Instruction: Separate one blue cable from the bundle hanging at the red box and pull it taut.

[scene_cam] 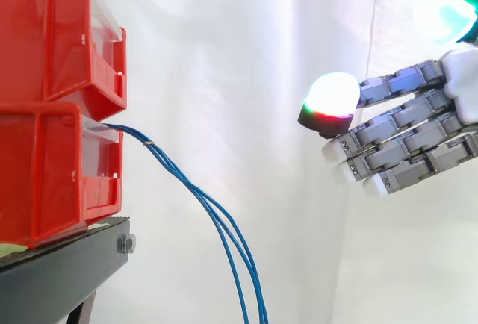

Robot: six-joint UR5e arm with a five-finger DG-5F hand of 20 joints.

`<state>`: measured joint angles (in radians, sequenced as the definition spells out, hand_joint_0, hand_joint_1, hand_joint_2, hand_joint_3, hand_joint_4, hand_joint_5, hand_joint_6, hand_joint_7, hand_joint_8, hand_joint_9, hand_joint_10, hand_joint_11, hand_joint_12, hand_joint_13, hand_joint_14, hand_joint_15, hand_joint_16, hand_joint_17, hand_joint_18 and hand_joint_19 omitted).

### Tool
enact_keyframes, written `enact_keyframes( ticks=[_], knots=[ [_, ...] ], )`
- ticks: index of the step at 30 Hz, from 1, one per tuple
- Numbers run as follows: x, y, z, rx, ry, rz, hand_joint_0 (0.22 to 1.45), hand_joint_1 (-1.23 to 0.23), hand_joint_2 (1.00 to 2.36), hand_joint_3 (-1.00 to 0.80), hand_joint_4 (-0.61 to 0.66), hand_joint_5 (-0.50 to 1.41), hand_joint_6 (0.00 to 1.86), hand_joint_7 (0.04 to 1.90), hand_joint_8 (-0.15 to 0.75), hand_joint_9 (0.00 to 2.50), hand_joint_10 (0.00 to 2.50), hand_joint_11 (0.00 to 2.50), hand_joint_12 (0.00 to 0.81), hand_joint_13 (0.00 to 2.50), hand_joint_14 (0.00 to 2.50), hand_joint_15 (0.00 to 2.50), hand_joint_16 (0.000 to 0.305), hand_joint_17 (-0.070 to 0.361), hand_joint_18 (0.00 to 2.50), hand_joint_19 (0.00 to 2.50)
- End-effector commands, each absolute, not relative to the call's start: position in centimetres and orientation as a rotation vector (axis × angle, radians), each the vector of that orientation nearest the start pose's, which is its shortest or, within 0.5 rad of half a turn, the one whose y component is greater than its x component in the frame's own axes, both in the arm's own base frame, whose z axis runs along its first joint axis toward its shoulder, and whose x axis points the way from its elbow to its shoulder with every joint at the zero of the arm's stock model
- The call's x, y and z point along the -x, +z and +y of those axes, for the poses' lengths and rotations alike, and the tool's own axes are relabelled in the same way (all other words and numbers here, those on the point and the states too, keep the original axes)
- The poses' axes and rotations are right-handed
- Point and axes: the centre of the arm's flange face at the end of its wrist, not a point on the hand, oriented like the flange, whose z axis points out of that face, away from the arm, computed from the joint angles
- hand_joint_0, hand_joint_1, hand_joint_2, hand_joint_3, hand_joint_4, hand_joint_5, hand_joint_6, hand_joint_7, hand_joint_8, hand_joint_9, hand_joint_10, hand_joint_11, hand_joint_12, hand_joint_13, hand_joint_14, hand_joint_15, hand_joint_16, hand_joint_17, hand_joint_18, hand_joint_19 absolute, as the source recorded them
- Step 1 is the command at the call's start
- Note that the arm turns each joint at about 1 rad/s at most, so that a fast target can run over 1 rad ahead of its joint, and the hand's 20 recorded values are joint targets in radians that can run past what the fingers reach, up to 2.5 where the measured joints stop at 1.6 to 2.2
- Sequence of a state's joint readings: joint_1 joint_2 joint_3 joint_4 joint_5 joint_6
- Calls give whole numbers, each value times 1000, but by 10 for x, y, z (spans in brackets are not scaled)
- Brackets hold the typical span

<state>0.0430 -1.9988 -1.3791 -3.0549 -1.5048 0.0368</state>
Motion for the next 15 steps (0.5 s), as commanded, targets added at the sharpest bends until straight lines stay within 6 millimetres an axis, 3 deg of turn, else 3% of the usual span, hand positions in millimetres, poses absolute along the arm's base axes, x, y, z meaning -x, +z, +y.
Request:
enact_keyframes(
  ticks=[1, 15],
  knots=[
    [-646, 344, -112, -1352, 1137, 1285, 564, -792, 1000, -500, 215, -263, 501, 617, 285, 323, 0, 0, 213, 187, 0, 0, 23, 51, 120, 0],
    [-647, 344, -112, -1351, 1137, 1284, 574, -745, 1000, -500, 212, -260, 501, 621, 289, 380, 0, 0, 215, 231, 0, 0, 22, 50, 157, 0]
  ],
)
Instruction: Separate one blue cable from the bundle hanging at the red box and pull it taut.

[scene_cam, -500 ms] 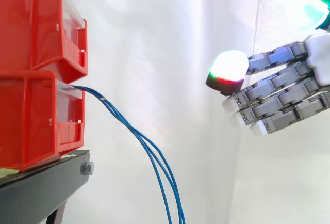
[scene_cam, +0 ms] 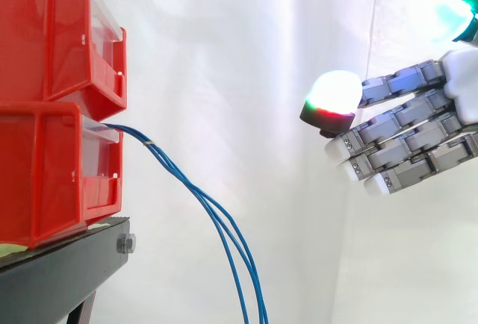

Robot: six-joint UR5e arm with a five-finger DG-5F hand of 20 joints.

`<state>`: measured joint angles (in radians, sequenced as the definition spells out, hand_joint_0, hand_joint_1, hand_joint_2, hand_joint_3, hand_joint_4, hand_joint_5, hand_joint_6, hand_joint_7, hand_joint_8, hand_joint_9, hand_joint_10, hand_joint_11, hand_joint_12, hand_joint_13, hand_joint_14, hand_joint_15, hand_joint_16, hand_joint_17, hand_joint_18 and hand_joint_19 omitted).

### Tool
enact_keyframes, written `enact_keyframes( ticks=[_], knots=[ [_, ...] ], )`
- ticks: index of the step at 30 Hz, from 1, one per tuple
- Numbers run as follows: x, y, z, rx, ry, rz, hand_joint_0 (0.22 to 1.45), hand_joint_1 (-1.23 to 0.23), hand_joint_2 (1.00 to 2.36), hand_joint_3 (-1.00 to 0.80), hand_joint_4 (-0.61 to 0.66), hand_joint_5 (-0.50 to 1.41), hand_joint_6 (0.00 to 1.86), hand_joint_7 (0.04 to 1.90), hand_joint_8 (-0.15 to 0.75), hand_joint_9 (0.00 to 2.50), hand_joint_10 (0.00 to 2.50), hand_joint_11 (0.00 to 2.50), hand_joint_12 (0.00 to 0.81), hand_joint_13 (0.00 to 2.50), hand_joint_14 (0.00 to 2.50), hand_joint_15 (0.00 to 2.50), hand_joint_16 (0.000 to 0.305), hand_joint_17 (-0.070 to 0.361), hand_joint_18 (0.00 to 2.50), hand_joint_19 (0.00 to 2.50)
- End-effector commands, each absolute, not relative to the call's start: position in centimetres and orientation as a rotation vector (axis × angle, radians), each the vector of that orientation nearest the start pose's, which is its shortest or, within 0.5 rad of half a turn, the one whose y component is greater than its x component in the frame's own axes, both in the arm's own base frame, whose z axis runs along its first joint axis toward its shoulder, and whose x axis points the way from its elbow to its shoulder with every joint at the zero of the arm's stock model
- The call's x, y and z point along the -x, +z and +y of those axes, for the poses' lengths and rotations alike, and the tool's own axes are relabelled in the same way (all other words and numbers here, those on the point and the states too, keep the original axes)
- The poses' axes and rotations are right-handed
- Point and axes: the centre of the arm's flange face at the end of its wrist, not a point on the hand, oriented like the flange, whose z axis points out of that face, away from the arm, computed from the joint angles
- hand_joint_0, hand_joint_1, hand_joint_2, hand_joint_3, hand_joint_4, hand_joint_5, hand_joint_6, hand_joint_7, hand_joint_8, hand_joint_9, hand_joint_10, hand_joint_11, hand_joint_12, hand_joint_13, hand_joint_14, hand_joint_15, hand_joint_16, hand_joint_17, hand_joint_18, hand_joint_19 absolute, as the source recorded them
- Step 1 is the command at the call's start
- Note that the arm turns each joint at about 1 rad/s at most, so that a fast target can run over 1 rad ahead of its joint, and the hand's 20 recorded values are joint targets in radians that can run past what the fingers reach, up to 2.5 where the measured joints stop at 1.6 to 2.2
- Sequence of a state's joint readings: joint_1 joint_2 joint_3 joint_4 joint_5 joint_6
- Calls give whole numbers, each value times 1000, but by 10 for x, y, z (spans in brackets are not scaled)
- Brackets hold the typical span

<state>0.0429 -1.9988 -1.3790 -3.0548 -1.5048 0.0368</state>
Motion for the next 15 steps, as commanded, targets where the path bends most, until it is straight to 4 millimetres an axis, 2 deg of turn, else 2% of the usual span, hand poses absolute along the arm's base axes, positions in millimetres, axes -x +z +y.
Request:
enact_keyframes(
  ticks=[1, 10, 15],
  knots=[
    [-647, 344, -112, -1351, 1137, 1284, 575, -743, 1000, -500, 215, -259, 501, 623, 288, 381, 0, 0, 215, 236, 0, 0, 22, 50, 160, 0],
    [-645, 343, -111, -1360, 1132, 1299, 575, -733, 1000, -500, 217, -257, 501, 624, 289, 378, 0, 0, 239, 281, 0, 0, 25, 56, 212, 0],
    [-652, 343, -108, -1322, 1139, 1276, 575, -732, 1000, -500, 217, -257, 501, 625, 286, 369, 0, 0, 244, 290, 0, 0, 26, 58, 221, 0]
  ],
)
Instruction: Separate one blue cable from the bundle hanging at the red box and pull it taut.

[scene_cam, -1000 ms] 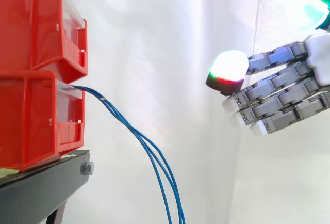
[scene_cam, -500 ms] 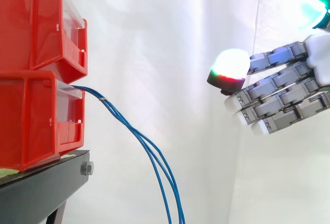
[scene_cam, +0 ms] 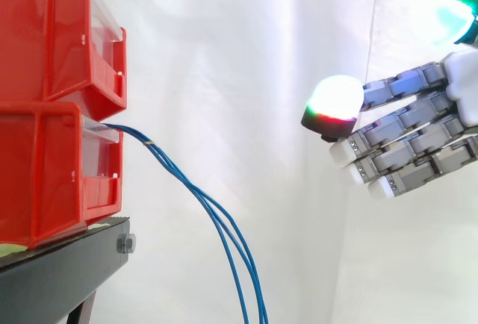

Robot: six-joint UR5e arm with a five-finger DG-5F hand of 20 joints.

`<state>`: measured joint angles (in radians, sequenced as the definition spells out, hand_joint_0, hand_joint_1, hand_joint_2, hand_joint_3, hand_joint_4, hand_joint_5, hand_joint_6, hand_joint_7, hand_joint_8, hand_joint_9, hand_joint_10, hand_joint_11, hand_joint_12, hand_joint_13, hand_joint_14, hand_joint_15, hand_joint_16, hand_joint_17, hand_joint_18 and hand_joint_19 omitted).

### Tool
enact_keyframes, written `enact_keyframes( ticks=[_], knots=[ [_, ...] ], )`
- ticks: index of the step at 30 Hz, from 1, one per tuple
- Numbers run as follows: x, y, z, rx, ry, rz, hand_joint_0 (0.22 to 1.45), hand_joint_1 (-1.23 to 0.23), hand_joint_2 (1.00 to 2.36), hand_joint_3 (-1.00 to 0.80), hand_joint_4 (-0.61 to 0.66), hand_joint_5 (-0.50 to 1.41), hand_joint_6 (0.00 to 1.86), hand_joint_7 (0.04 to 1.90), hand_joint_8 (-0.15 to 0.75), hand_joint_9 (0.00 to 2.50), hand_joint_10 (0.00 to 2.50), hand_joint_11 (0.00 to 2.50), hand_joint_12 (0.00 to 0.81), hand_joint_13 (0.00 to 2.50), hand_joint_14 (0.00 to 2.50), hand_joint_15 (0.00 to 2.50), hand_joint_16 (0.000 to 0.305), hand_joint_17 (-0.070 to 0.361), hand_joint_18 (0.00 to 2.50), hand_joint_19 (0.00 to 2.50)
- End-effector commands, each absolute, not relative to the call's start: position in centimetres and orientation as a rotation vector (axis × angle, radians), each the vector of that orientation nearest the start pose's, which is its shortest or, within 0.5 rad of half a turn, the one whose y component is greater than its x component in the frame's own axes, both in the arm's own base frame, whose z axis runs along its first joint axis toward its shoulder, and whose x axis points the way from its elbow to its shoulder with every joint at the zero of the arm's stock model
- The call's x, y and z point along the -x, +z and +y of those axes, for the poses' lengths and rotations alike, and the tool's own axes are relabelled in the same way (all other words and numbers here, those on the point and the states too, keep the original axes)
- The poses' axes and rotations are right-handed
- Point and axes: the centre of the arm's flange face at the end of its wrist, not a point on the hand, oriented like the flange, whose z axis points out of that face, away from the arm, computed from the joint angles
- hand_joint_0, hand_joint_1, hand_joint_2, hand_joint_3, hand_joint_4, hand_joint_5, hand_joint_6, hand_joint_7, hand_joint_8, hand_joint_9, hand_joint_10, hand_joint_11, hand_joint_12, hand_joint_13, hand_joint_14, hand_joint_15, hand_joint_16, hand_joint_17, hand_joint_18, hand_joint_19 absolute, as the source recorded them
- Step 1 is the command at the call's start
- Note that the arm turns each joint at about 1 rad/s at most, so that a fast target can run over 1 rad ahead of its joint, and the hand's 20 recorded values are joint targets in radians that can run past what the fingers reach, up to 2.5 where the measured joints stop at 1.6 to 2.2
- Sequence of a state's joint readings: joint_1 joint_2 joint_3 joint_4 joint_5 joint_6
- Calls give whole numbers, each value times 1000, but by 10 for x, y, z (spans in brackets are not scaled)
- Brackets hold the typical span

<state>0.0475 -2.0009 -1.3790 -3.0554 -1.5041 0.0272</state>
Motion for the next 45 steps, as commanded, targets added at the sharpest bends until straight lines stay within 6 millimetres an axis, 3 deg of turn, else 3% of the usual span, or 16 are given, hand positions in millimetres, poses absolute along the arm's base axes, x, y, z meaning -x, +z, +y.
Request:
enact_keyframes(
  ticks=[1, 11, 18, 26, 37, 45],
  knots=[
    [-654, 343, -107, -1315, 1142, 1261, 575, -732, 1000, -500, 218, -256, 501, 627, 285, 367, 0, 0, 246, 293, 0, 0, 26, 58, 222, 0],
    [-688, 309, -100, -1271, 1153, 1126, 575, -728, 1000, -500, 221, -250, 501, 637, 288, 373, 0, 0, 247, 304, 0, 0, 26, 58, 241, 0],
    [-701, 302, -89, -1229, 1143, 1067, 574, -728, 1000, -500, 236, -244, 501, 646, 292, 391, 0, 0, 248, 316, 0, 0, 26, 58, 247, 0],
    [-702, 301, -77, -1248, 1082, 1038, 576, -726, 1000, -500, 250, -239, 501, 651, 297, 416, 0, 0, 246, 333, 0, 0, 26, 59, 266, 0],
    [-720, 259, -53, -1253, 1085, 1085, 576, -724, 1000, -500, 258, -237, 501, 652, 304, 448, 0, 0, 246, 351, 0, 0, 26, 59, 289, 0],
    [-748, 225, -38, -1282, 1113, 1097, 576, -723, 1000, -500, 260, -236, 501, 656, 307, 464, 0, 0, 248, 368, 0, 0, 26, 59, 305, 0]
  ],
)
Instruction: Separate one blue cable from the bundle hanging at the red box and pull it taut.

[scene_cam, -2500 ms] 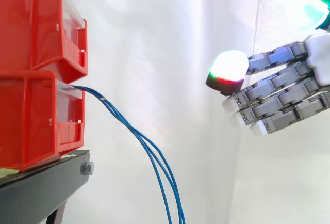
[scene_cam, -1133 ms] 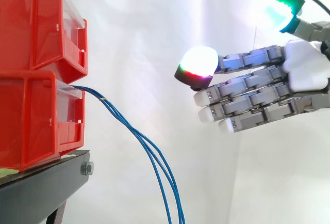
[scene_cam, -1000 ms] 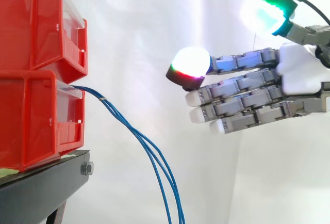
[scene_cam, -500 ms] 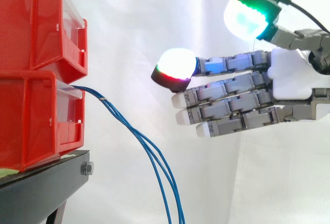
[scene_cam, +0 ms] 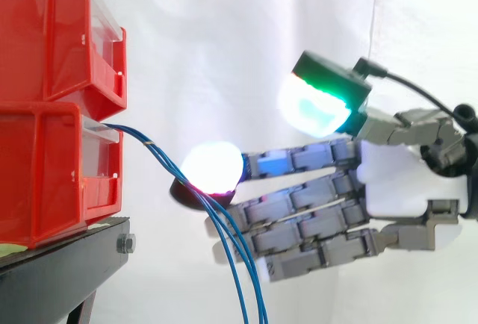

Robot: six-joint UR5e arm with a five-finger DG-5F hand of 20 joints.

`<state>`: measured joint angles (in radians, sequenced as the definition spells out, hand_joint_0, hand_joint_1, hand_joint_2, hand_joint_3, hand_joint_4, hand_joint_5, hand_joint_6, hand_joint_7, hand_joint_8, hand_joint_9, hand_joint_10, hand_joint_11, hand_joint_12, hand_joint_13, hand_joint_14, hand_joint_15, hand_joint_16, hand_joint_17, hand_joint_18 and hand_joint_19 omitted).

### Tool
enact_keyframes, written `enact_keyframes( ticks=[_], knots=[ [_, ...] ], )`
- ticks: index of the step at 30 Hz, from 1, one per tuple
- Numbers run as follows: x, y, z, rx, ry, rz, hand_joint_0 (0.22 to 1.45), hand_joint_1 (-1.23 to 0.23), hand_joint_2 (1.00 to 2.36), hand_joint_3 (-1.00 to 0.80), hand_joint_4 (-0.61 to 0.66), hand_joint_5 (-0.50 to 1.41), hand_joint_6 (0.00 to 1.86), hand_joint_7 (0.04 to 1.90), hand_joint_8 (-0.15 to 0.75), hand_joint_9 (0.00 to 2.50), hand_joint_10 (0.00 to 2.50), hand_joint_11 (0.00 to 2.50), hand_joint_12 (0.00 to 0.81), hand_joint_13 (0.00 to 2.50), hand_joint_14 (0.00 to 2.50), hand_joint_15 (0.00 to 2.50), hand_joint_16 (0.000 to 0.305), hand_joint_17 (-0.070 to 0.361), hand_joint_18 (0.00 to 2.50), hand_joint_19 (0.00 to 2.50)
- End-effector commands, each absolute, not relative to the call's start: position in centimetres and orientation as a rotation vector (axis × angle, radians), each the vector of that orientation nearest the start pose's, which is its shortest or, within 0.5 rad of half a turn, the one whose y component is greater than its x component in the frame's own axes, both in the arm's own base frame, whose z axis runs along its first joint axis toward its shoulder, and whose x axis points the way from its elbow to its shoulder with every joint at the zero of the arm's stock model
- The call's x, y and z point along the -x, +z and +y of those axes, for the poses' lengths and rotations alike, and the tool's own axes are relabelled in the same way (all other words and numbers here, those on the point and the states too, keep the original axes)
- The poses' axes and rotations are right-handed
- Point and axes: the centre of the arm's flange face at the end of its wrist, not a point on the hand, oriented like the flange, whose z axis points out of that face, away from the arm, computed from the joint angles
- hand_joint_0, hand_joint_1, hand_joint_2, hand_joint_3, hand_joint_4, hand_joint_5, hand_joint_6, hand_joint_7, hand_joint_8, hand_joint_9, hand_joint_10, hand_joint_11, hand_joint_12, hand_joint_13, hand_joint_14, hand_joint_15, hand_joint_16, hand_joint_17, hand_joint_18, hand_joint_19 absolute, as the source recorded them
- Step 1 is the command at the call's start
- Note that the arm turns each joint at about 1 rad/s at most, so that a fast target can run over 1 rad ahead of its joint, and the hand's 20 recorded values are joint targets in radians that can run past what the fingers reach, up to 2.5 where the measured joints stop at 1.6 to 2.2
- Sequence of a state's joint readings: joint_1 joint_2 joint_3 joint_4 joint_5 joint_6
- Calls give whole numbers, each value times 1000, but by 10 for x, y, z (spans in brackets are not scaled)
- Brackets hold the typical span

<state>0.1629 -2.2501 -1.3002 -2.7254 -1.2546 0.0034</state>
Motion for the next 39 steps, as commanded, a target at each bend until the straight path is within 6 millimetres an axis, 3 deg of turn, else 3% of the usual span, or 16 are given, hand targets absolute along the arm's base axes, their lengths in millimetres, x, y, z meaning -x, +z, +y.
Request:
enact_keyframes(
  ticks=[1, 3, 18, 27, 39],
  knots=[
    [-748, 220, -38, -1285, 1111, 1100, 576, -723, 1000, -500, 261, -235, 501, 654, 308, 466, 0, 0, 248, 369, 0, 0, 26, 59, 308, 0],
    [-754, 207, -32, -1290, 1146, 1081, 576, -722, 1000, -500, 263, -235, 501, 656, 308, 473, 0, 0, 246, 376, 0, 0, 26, 59, 319, 0],
    [-760, 212, -12, -1268, 1198, 1076, 581, -709, 1000, -500, 288, -222, 501, 661, 325, 562, 0, 0, 250, 457, 1, 0, 26, 59, 382, 0],
    [-773, 186, -7, -1316, 1232, 1071, 583, -701, 1000, -500, 296, -214, 501, 668, 330, 599, 0, 0, 257, 498, 0, 32, 27, 60, 399, 0],
    [-782, 210, -6, -1337, 1225, 1078, 598, -693, 1000, -500, 318, -199, 502, 689, 339, 657, 0, 0, 265, 577, 2, 89, 27, 60, 428, 18]
  ],
)
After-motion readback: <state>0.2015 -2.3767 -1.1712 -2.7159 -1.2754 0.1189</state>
